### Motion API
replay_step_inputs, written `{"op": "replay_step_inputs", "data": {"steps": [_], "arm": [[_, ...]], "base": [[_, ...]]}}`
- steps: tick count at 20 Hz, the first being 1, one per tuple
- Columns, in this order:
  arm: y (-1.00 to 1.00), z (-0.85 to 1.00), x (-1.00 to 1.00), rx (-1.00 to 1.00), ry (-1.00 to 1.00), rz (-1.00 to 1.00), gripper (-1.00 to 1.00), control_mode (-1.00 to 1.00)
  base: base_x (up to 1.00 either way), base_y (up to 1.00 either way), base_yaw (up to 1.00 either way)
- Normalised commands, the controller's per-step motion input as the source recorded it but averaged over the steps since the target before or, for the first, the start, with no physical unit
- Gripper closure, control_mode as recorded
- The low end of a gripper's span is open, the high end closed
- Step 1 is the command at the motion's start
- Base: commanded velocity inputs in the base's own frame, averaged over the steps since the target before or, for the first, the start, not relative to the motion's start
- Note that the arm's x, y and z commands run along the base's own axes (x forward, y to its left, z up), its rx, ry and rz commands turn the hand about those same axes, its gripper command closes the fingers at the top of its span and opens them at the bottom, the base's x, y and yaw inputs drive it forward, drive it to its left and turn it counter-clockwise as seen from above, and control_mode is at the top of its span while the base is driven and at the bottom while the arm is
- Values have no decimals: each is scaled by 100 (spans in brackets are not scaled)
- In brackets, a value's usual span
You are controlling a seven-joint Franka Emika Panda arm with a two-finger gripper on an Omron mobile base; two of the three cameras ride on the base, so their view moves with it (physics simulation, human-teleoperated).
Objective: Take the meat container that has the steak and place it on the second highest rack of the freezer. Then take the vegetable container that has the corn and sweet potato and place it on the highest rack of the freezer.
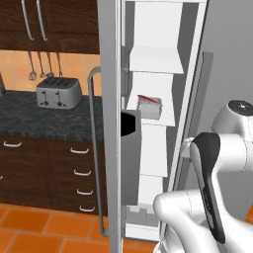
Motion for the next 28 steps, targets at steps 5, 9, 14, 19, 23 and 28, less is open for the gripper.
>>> {"op": "replay_step_inputs", "data": {"steps": [5,9,14,19,23,28], "arm": [[1,5,-48,0,-4,0,-100,-100],[0,0,0,0,0,0,-100,100],[0,0,0,0,0,0,-100,100],[0,0,0,0,0,0,-100,100],[0,0,0,0,0,0,-100,100],[0,0,0,0,0,0,-100,100]], "base": [[0,0,0],[-100,-16,1],[-86,-10,32],[-63,8,77],[-29,2,100],[-27,0,100]]}}
